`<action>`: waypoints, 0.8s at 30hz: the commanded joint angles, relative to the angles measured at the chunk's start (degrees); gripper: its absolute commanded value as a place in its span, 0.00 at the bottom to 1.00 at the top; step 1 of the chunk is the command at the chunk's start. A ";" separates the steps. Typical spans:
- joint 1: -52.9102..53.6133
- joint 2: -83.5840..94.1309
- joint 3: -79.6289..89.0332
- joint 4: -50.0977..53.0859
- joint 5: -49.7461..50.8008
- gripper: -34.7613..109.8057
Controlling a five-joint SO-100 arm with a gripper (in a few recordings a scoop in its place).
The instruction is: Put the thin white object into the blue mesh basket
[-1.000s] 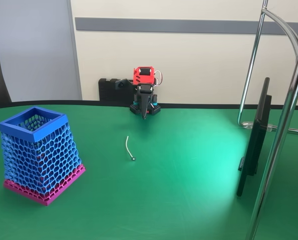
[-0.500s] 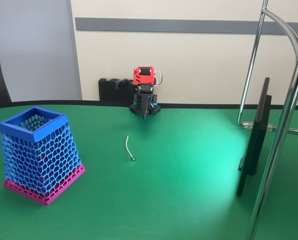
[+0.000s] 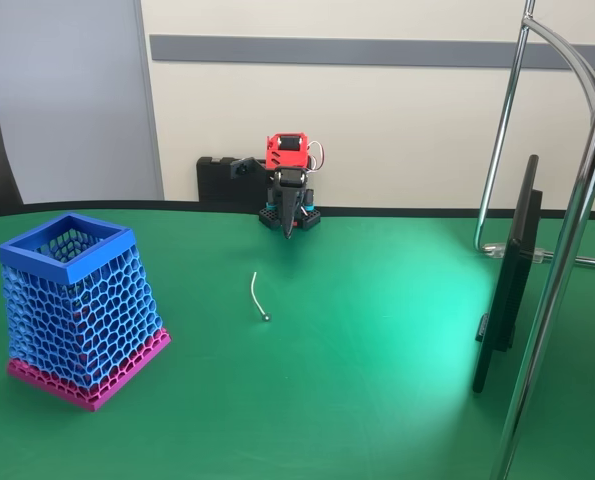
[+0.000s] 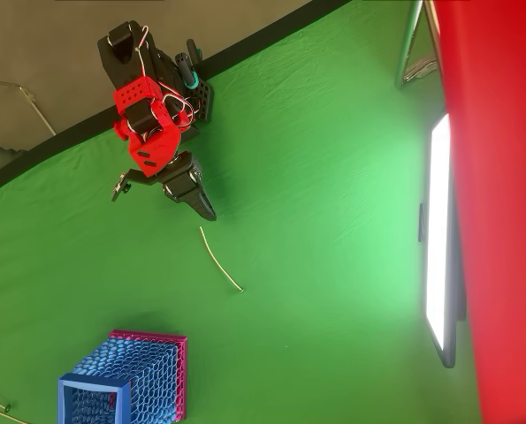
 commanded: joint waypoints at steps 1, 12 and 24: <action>-0.26 0.35 0.44 0.18 -0.35 0.25; -0.44 0.00 -0.79 1.14 -0.62 0.24; 2.20 -9.84 -11.16 2.02 -3.34 0.24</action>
